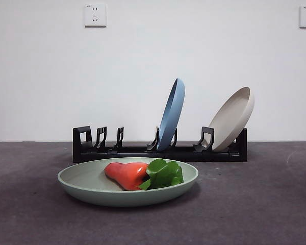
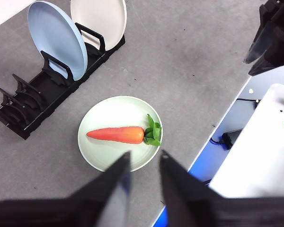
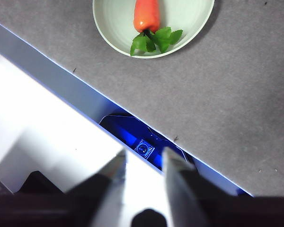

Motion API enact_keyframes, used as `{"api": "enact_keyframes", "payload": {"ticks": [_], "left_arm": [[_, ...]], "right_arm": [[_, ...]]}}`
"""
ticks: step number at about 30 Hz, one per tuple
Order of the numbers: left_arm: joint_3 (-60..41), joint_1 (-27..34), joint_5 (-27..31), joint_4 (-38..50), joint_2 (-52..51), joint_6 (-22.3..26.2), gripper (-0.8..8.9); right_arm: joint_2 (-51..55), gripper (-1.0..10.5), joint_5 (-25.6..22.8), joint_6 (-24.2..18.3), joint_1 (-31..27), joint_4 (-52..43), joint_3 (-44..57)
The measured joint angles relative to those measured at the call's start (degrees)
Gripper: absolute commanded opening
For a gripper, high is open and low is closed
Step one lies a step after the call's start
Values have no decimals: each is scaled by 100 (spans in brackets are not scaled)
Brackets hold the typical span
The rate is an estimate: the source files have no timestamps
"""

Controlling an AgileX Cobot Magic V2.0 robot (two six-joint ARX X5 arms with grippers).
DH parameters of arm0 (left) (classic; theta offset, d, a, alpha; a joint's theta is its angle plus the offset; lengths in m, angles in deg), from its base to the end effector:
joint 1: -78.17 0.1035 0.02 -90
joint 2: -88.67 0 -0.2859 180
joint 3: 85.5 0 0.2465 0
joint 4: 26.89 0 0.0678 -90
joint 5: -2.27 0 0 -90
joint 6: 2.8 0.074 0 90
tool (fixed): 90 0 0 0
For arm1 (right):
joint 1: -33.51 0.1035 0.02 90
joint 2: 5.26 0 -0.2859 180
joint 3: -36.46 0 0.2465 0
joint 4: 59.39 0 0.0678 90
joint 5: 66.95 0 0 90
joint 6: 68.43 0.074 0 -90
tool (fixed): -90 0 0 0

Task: Take the green plate from the plate rack,put the plate on the table,take the carrot from the table,put the carrot in the plate

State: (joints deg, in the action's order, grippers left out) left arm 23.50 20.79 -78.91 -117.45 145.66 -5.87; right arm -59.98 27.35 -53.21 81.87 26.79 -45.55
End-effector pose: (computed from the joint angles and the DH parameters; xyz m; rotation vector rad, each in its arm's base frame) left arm 0.0776 -0.1002 0.4497 0.3293 0.6010 -0.7974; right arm 0.0936 0.1136 0.3287 -0.1705 1.0794 0.6923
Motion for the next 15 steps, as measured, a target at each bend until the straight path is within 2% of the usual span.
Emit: {"api": "enact_keyframes", "payload": {"ticks": [15], "left_arm": [[0,0,0,0,46,-9,-4]], "right_arm": [[0,1,2,0,0,0,0]]}}
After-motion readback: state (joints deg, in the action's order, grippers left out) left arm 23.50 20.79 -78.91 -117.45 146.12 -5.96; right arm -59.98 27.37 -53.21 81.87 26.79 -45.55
